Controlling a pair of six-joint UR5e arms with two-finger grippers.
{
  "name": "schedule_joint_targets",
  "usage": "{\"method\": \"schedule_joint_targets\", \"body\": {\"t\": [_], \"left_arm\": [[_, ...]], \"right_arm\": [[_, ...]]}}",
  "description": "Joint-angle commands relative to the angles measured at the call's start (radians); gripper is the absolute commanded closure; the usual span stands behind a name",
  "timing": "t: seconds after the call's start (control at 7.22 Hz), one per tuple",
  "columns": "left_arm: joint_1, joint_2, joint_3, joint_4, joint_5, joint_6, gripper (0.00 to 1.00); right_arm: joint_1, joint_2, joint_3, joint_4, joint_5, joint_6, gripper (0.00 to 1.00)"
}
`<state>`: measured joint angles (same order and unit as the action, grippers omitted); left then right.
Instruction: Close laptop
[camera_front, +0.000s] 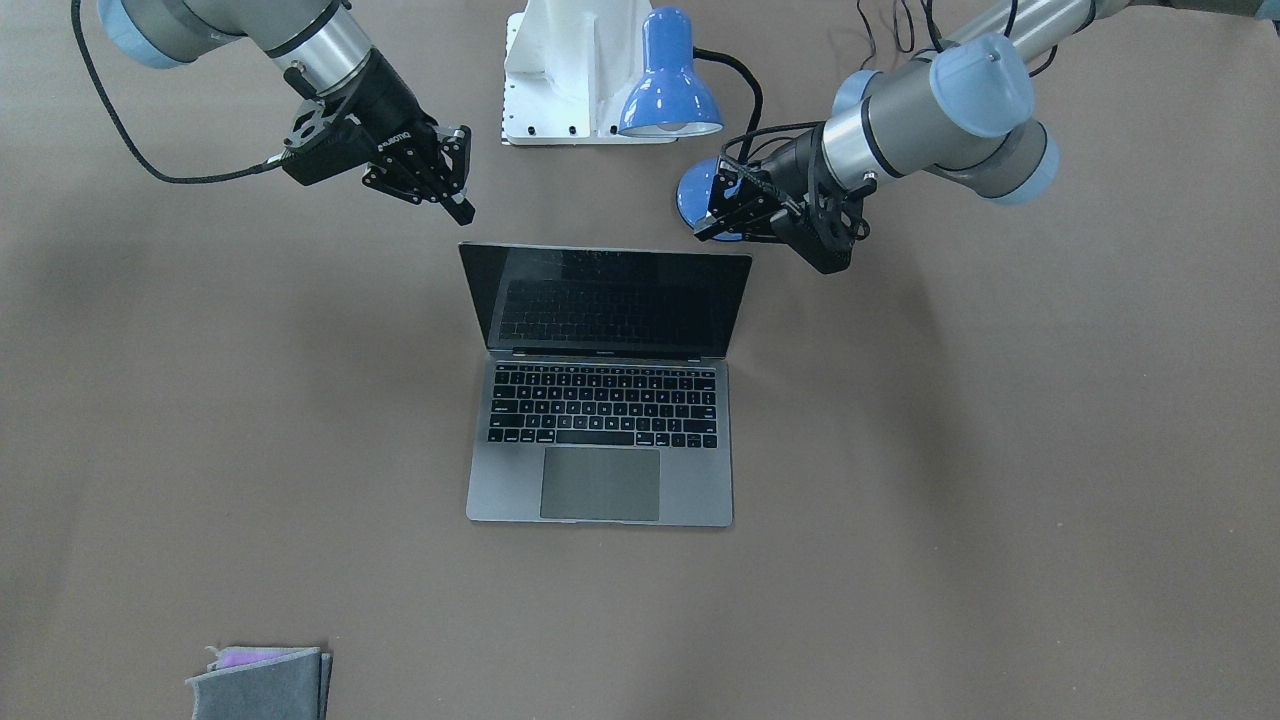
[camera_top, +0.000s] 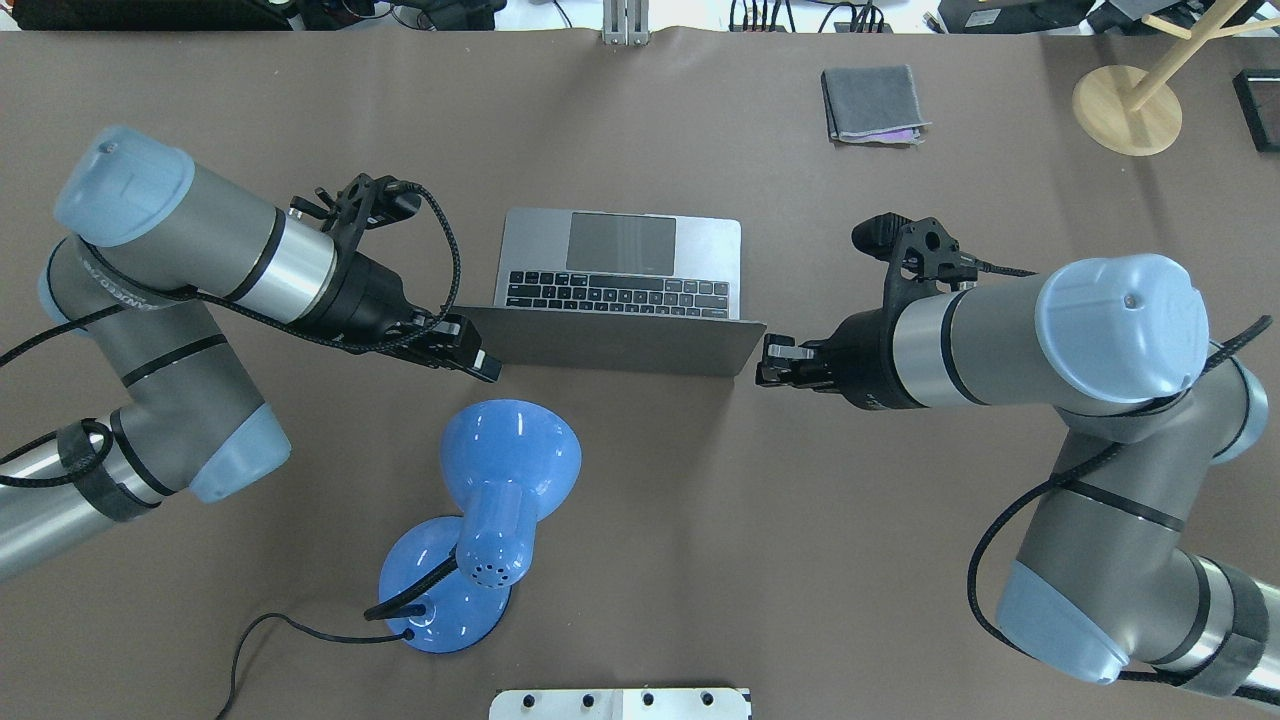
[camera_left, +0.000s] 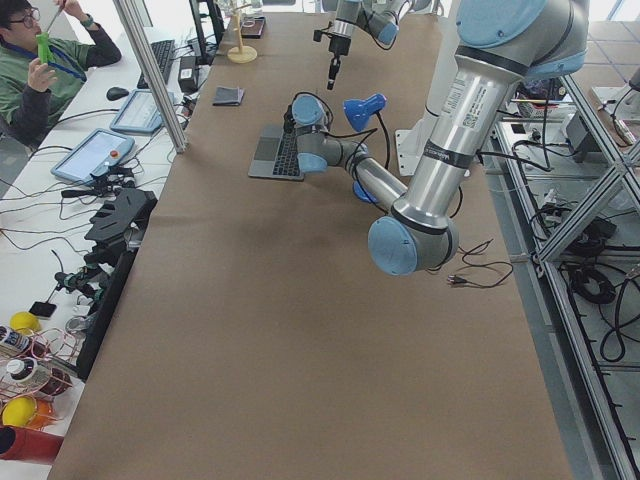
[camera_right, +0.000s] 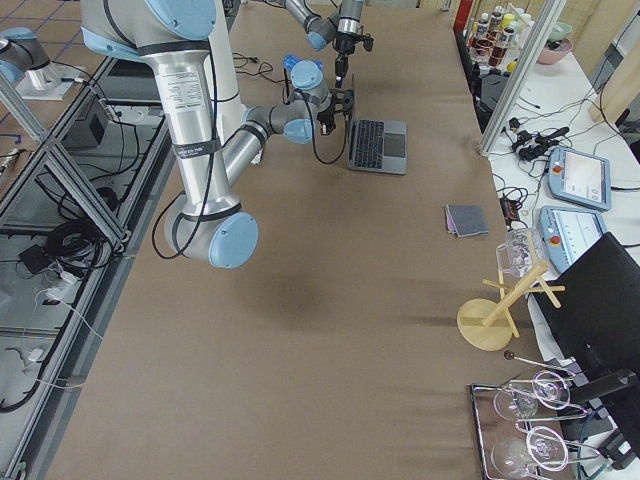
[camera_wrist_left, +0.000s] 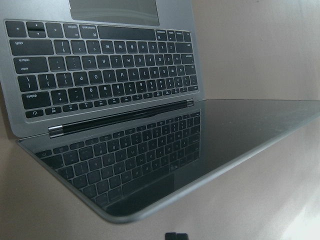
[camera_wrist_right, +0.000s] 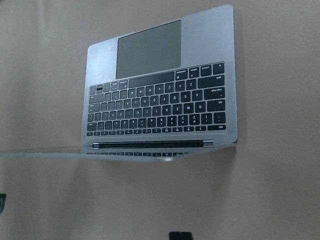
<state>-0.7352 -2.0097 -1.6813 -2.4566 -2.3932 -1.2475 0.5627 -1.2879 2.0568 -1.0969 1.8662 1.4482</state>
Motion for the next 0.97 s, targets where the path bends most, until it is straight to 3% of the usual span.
{"method": "schedule_joint_targets", "body": {"t": [0.0,0.69,0.83], "left_arm": [[-0.051,-0.018,0.003,0.031,0.0,-0.001,1.0],[-0.105,-0.052,0.028,0.094,0.006,0.003,1.0],[-0.104,-0.069,0.05,0.094,0.05,0.005,1.0]], "right_arm": [[0.014,0.027,-0.024,-0.014,0.004,0.0,1.0],[0.028,0.062,-0.058,-0.014,0.004,0.0,1.0],[0.046,0.086,-0.09,-0.02,0.004,0.0,1.0]]}}
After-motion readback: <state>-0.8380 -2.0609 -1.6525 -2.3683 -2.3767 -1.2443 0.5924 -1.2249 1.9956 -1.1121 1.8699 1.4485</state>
